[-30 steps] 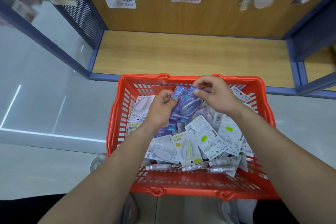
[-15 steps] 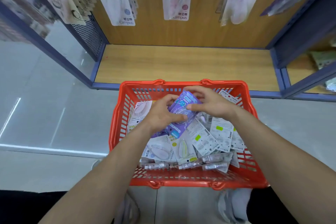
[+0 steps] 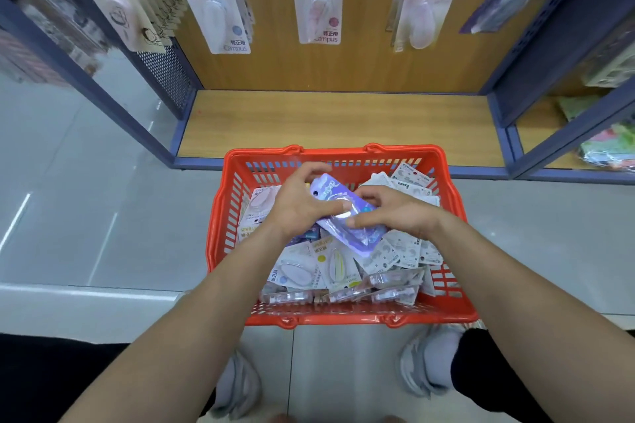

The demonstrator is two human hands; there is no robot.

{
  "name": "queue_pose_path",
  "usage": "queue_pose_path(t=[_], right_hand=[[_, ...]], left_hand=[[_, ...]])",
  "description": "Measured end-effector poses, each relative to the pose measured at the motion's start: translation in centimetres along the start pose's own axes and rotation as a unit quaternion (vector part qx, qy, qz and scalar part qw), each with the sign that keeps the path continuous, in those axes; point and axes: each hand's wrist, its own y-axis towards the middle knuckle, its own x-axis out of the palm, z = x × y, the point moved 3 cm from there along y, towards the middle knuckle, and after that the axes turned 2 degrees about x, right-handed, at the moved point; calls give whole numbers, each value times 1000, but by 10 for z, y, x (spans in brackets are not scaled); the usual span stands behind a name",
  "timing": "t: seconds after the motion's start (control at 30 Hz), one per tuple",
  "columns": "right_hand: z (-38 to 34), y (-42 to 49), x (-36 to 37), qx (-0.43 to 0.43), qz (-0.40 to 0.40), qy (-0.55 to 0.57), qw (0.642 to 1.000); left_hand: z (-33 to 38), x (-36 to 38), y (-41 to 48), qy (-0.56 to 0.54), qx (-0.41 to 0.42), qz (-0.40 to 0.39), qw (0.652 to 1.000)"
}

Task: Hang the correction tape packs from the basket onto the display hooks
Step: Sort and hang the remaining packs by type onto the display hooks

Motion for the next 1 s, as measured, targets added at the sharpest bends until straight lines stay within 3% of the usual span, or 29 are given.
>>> queue_pose_path(t=[0.1,0.23,0.33,0.4,0.5,0.6,1.0], right_hand=[[7,-7,-7,-9,33,1,999],[31,-21,-27,-6,146,56,988],[54,-31,-45,-10,269,87,959],[68,-33,-53,-9,302,110,947],[77,-32,-57,-6,318,136,938],[73,-28,-56,-3,326,136,936],[73,-16,-47,0,301,167,939]], left_hand=[[5,13,0,-10,17,-12,1000],[-18,16,9,-36,-47,30,998],[-57,21,7,69,-111,-50,990],[-78,32,1,146,-133,-129,972],[-91,50,-7,228,-140,-215,939],[-97,56,-3,288,-131,-209,925],[-72,32,18,192,-104,-146,965]])
